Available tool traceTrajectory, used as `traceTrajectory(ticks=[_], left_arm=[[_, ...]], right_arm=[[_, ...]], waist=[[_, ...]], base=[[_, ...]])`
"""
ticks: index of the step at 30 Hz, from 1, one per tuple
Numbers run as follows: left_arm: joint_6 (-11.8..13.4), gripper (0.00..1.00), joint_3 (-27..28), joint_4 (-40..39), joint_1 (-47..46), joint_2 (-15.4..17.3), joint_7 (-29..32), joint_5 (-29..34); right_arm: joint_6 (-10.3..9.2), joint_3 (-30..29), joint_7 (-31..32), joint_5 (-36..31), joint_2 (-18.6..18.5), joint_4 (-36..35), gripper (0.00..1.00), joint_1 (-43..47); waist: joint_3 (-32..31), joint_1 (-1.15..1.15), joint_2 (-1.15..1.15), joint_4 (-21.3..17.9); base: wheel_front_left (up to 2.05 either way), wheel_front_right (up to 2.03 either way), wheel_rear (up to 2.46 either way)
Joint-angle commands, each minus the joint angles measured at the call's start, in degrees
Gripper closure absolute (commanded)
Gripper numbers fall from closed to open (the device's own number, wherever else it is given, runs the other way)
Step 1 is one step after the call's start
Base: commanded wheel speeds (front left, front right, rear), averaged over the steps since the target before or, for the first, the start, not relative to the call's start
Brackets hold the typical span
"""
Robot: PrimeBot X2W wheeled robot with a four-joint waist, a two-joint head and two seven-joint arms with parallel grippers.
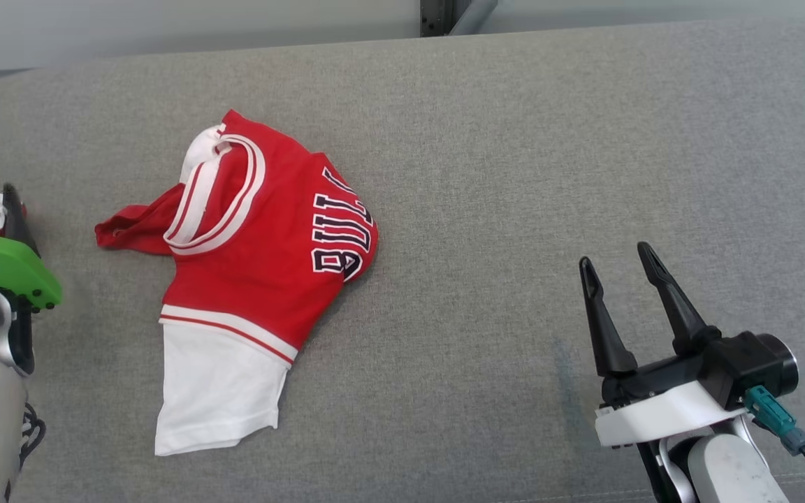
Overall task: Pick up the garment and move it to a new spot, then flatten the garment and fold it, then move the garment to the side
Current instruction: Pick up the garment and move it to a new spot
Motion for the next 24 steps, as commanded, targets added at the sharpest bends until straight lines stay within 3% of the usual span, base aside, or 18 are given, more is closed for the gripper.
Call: traceTrajectory(ticks=[1, 8, 12, 24], left_arm=[[1.03, 0.00, 0.27, -3.38, 1.52, -0.15, -0.40, 1.86], [2.32, 0.00, 1.62, -13.65, 6.97, -3.22, -0.32, 5.25], [1.49, 0.00, 1.65, -18.05, 11.82, -6.77, -0.33, 6.05], [-1.45, 0.00, -5.49, -17.41, 17.43, -16.23, 2.01, 7.34]], right_arm=[[-0.06, -0.57, -0.05, 0.14, 0.26, 0.01, 0.00, 1.47], [-0.06, -1.48, -0.05, 0.21, 0.73, -0.15, 0.00, 3.81], [-0.06, -1.83, -0.06, 0.54, 0.92, -0.23, 0.00, 4.73], [-0.06, -2.30, -0.05, 2.34, 1.03, -0.70, 0.00, 4.77]], waist=[[-2.77, 0.00, 0.00, -0.40], [-6.46, 0.00, 0.00, -0.36], [-8.27, 0.00, 0.00, -1.29], [-6.94, 0.00, 0.00, -5.39]], base=[[0.00, 0.00, 0.00], [0.00, 0.00, 0.00], [0.00, 0.00, 0.00], [0.00, 0.00, 0.00]])
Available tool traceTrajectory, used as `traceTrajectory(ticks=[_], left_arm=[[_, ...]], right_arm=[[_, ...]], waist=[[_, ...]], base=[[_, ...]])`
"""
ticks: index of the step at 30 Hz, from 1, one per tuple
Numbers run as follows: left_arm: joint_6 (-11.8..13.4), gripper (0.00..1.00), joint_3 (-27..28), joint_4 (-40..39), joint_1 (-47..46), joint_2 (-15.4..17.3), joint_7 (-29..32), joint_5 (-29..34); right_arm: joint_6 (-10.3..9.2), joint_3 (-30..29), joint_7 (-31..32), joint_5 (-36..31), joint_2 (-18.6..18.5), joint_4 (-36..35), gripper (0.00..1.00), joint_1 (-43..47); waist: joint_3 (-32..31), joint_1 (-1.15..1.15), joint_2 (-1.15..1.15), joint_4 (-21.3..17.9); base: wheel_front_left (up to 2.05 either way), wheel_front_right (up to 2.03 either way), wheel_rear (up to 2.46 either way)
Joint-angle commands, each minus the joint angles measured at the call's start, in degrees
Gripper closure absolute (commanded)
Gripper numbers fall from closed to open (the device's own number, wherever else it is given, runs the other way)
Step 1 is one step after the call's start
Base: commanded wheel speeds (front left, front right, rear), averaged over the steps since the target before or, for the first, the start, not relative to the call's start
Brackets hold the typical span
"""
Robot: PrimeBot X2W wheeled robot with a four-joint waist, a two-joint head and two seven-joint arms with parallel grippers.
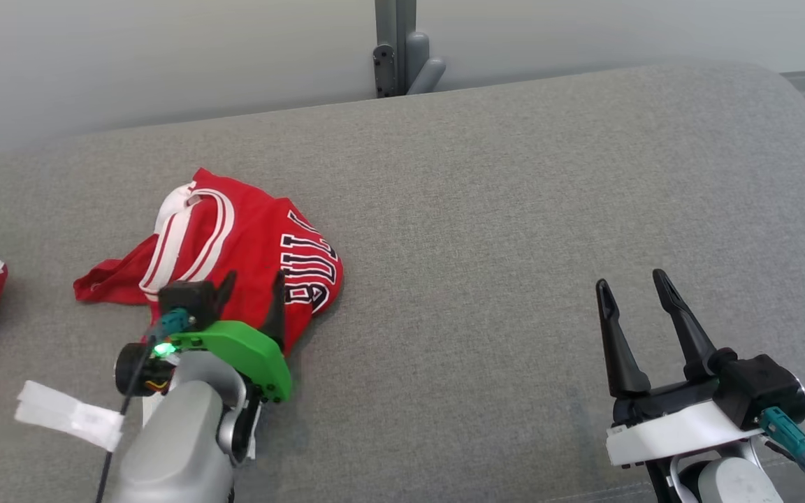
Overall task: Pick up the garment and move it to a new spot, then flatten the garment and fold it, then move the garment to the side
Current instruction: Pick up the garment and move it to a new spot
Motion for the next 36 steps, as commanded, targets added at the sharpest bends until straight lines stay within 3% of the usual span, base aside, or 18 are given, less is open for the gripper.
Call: traceTrajectory(ticks=[1, 13, 14, 15, 25, 30, 36], left_arm=[[-0.17, 0.00, -1.10, 0.18, 0.70, -0.36, 0.26, 1.43], [5.75, 0.00, -5.91, 7.35, -2.73, -1.58, 3.17, 5.76], [5.97, 0.42, -6.38, 8.35, -2.85, -1.56, 3.54, 6.24], [6.21, 1.00, -6.70, 9.28, -2.95, -1.67, 3.76, 6.35], [5.71, 1.00, -7.94, 9.53, -5.86, -2.59, -1.34, 7.99], [6.37, 1.00, -6.93, 0.38, -7.82, -3.00, -2.34, 9.29], [5.09, 1.00, -7.26, -6.19, -9.06, -3.66, -2.32, 10.88]], right_arm=[[-0.06, -0.25, -0.03, 0.47, -0.02, -0.15, 0.00, 0.22], [-0.06, 0.00, -0.04, 2.06, -0.01, 0.02, 0.00, -2.00], [-0.06, 0.15, -0.03, 2.13, -0.01, 0.13, 0.00, -2.13], [-0.06, 0.07, -0.03, 2.22, -0.04, 0.22, 0.00, -2.19], [-0.06, 0.03, -0.04, 3.02, -0.03, 0.44, 0.00, -2.48], [-0.06, 0.58, -0.03, 3.70, -0.04, 0.67, 0.00, -1.25], [-0.06, 1.01, -0.03, 3.68, -0.03, 0.91, 0.00, -0.79]], waist=[[0.97, 0.00, 0.00, -1.25], [3.37, 0.00, 0.00, -5.19], [3.43, 0.00, 0.00, -5.49], [3.43, 0.00, 0.00, -5.72], [2.75, 0.00, 0.00, -7.72], [1.16, 0.00, 0.00, -10.52], [0.31, 0.00, 0.00, -14.47]], base=[[0.00, 0.00, 0.00], [0.00, 0.00, 0.00], [0.00, 0.00, 0.00], [0.00, 0.00, 0.00], [0.00, 0.00, 0.00], [0.00, 0.00, 0.00], [0.00, 0.00, 0.00]])
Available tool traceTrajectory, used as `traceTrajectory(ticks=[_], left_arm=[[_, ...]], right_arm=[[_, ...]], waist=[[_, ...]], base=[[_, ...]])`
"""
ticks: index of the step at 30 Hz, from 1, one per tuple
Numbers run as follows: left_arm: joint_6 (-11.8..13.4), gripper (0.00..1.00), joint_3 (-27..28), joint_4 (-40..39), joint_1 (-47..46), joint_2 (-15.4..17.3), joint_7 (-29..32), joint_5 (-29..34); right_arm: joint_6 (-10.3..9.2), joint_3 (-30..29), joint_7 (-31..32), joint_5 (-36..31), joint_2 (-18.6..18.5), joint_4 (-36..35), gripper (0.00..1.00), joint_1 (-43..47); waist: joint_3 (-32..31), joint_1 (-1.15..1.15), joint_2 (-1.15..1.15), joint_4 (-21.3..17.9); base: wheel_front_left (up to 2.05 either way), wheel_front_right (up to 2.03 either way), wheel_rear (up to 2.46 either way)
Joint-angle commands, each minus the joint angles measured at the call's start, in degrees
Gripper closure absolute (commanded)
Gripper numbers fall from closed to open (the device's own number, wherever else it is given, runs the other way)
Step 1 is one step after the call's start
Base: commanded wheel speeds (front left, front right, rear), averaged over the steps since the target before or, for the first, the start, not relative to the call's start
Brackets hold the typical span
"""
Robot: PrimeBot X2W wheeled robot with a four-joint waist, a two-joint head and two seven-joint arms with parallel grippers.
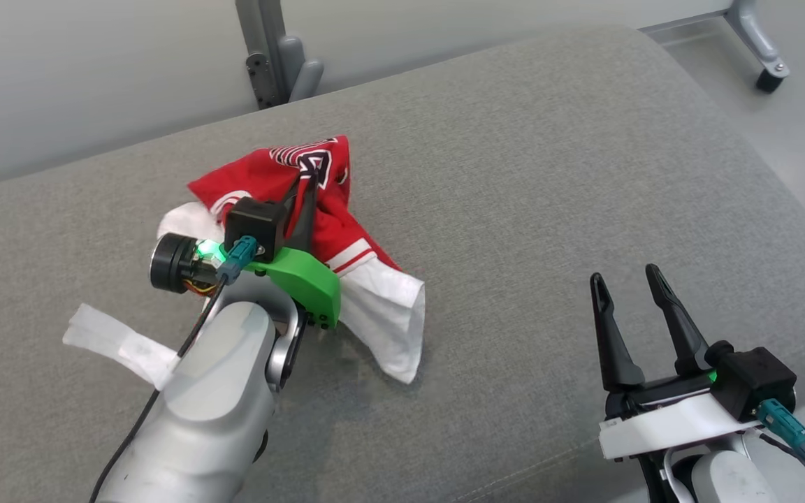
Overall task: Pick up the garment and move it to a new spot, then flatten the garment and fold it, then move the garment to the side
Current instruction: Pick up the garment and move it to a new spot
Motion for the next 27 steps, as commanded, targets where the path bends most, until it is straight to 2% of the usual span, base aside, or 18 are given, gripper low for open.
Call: traceTrajectory(ticks=[1, 7, 8, 9, 13, 18, 23, 27], left_arm=[[-0.31, 1.00, -0.32, -0.04, -0.91, -0.22, -0.30, 0.53], [-1.59, 1.00, -3.99, 4.17, -1.47, -0.83, -0.30, -1.06], [-2.02, 0.69, -5.08, 4.85, -0.84, -0.84, -0.31, -2.49], [-2.13, 0.00, -6.35, 5.55, -0.39, -0.89, -0.30, -3.55], [-1.31, 0.00, -10.47, 5.23, 0.31, -0.85, -0.26, -8.53], [1.33, 0.00, -12.73, 0.32, 1.59, -0.82, -0.25, -12.30], [4.93, 0.00, -8.56, -6.71, 5.51, -0.83, -0.26, -11.29], [6.13, 0.00, -3.48, -11.26, 10.81, -0.48, -0.26, -8.13]], right_arm=[[-0.06, 0.07, -0.03, 0.24, -0.07, 0.06, 0.00, 0.53], [-0.06, 2.23, -0.04, -0.10, -0.04, 0.49, 0.00, 0.68], [-0.06, 2.57, -0.04, -0.04, -0.10, 0.59, 0.00, 0.55], [-0.06, 2.93, -0.04, -0.02, -0.10, 0.66, 0.00, 0.40], [-0.06, 2.92, -0.04, -0.01, -0.08, 0.68, 0.00, 0.03], [-0.06, 1.69, -0.03, -0.60, -0.07, -0.05, 0.00, 1.05], [-0.06, 0.69, -0.04, -0.99, -0.08, -1.48, 0.00, 1.92], [-0.06, -0.07, -0.03, -0.41, -0.09, -2.59, 0.00, 1.52]], waist=[[-0.83, 0.00, 0.00, -2.52], [-0.56, 0.00, 0.00, -6.09], [-0.42, 0.00, 0.00, -6.59], [-0.27, 0.00, 0.00, -6.99], [0.07, 0.00, 0.00, -7.47], [-1.61, 0.00, 0.00, -4.30], [-3.94, 0.00, 0.00, 0.91], [-5.04, 0.00, 0.00, 5.57]], base=[[0.00, 0.00, 0.00], [0.00, 0.00, 0.00], [0.00, 0.00, 0.00], [0.00, 0.00, 0.00], [0.00, 0.00, 0.00], [0.00, 0.00, 0.00], [0.00, 0.00, 0.00], [0.00, 0.00, 0.00]])
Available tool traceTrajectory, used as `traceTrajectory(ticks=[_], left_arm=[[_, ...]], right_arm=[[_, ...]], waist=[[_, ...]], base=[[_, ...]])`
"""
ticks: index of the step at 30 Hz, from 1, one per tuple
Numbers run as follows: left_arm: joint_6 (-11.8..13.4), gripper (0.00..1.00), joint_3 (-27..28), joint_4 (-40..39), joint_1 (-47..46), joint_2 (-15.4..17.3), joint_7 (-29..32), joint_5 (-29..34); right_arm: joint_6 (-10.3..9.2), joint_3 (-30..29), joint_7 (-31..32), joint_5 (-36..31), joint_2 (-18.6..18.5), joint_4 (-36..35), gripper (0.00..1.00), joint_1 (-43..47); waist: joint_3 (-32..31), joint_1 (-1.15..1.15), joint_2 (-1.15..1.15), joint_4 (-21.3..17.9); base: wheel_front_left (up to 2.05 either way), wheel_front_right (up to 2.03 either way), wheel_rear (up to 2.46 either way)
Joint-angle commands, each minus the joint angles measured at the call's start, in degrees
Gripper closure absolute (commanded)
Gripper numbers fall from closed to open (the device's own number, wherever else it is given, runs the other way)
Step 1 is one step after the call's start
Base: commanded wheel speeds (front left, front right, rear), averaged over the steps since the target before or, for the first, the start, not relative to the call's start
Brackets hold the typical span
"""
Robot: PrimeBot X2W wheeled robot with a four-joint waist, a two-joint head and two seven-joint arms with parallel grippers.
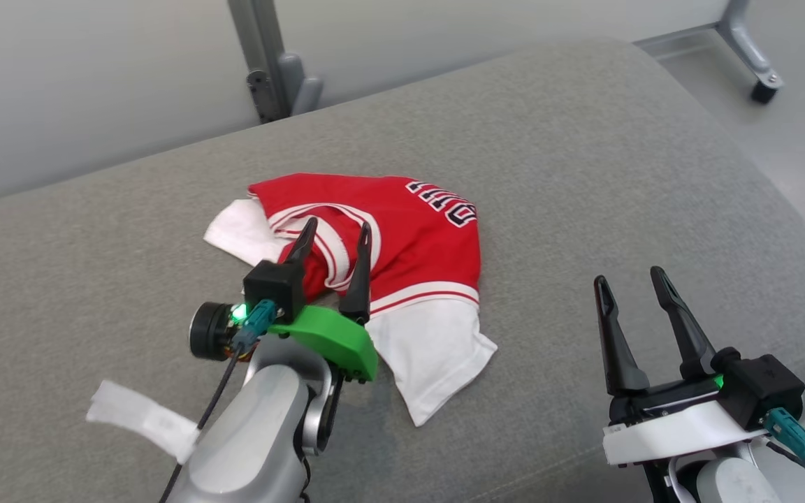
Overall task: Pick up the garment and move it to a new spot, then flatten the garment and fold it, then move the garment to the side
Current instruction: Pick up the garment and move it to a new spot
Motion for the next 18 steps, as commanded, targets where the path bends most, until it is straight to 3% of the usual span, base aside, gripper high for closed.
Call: traceTrajectory(ticks=[1, 11, 18], left_arm=[[0.49, 0.00, 3.02, -2.21, 3.88, 0.67, -0.18, 1.68], [1.45, 0.00, 12.84, -13.51, 16.97, 2.46, -0.17, 10.25], [-1.71, 0.00, 19.91, -22.05, 28.53, 2.44, -0.17, 14.58]], right_arm=[[-0.06, -0.21, -0.04, 0.63, -0.10, -0.61, 0.00, 0.09], [-0.06, -1.02, -0.03, -0.62, -0.08, -1.66, 0.00, 1.61], [-0.06, -3.41, -0.03, -4.16, -0.11, -0.10, 0.00, 5.33]], waist=[[-3.97, 0.00, 0.00, 7.85], [-6.59, 0.00, 0.00, 14.34], [-9.10, 0.00, 0.00, 16.24]], base=[[0.00, 0.00, 0.00], [0.00, 0.00, 0.00], [0.00, 0.00, 0.00]])
